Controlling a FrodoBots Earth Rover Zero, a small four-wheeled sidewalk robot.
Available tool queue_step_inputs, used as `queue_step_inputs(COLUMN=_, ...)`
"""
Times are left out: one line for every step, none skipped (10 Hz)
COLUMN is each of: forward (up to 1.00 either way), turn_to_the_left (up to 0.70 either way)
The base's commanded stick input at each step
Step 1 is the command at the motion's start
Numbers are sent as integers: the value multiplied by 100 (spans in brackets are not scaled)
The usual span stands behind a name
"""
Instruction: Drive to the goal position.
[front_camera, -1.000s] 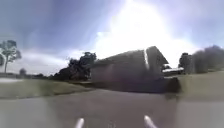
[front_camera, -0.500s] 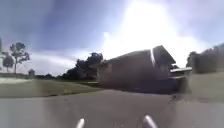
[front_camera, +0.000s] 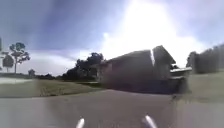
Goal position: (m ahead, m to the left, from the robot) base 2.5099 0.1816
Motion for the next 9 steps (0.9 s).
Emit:
queue_step_inputs(forward=70, turn_to_the_left=-4)
queue_step_inputs(forward=70, turn_to_the_left=-22)
queue_step_inputs(forward=70, turn_to_the_left=-35)
queue_step_inputs(forward=70, turn_to_the_left=-35)
queue_step_inputs(forward=70, turn_to_the_left=-35)
queue_step_inputs(forward=70, turn_to_the_left=-35)
queue_step_inputs(forward=70, turn_to_the_left=-35)
queue_step_inputs(forward=70, turn_to_the_left=-35)
queue_step_inputs(forward=70, turn_to_the_left=-35)
